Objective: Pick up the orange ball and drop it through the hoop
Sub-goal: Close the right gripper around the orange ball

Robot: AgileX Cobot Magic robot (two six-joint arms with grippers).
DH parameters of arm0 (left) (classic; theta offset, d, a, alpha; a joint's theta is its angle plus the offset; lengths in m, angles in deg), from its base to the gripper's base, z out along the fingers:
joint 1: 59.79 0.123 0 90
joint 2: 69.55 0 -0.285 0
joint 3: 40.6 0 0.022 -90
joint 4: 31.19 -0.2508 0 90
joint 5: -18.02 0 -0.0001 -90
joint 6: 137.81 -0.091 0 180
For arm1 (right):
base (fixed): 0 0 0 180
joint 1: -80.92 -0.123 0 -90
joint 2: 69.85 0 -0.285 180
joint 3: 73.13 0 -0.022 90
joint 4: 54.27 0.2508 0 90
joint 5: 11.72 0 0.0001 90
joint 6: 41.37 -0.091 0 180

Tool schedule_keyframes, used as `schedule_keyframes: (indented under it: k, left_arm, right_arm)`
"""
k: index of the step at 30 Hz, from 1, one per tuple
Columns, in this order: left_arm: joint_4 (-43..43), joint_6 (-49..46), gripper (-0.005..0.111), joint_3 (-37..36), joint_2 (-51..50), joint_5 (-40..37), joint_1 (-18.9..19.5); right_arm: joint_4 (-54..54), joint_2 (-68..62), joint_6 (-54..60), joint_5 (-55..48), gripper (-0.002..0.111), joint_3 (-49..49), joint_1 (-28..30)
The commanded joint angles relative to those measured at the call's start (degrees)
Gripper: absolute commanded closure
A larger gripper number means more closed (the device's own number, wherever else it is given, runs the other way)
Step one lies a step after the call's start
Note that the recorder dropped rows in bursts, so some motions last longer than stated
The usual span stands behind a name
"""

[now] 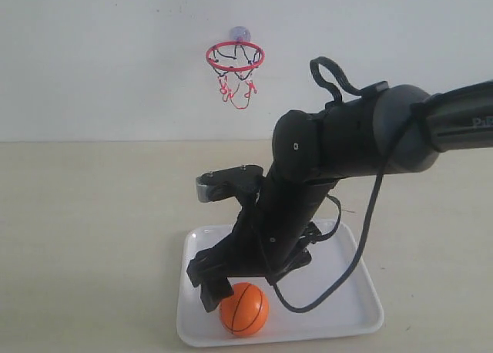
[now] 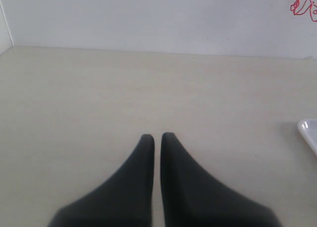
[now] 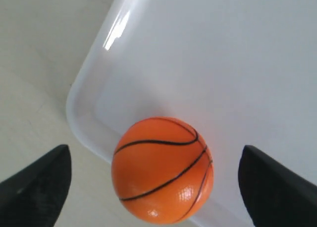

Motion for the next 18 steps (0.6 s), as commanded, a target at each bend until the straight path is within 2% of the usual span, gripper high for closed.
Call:
schedule_keyframes:
  k: [1,12,14,16,17,18]
  left_arm:
    - [0.4,0.03,0.103,-0.17,0.17,-0.01,0.13]
    - [0.4,0.03,0.103,-0.17,0.17,-0.01,0.13]
    - [0.4,0.03,0.103,-0.17,0.17,-0.01,0.13]
    - [0.4,0.03,0.103,-0.17,0.17,-0.01,0.13]
    - [0.4,0.03,0.103,-0.17,0.17,-0.01,0.13]
    - [0.4,0.03,0.103,-0.17,0.17,-0.01,0.13]
  right_arm:
    - [-0.09,-0.16,-0.18,-1.47,0.023,-0.53,-0.07]
    - [-0.96,-1.68,-0.43,-3.13,0.024,-1.16,-0.07]
    - [-1.06,-1.68,-0.86,-3.37,0.033,-1.16,-0.07]
    - [-1.06,-1.68,-2.05,-3.37,0.055,-1.16,-0.07]
    - [-1.06,-1.68,-2.05,-3.37,0.072,-1.16,-0.07]
    - [-1.06,-1.68,-2.05,-3.37,0.083,-1.16,-0.07]
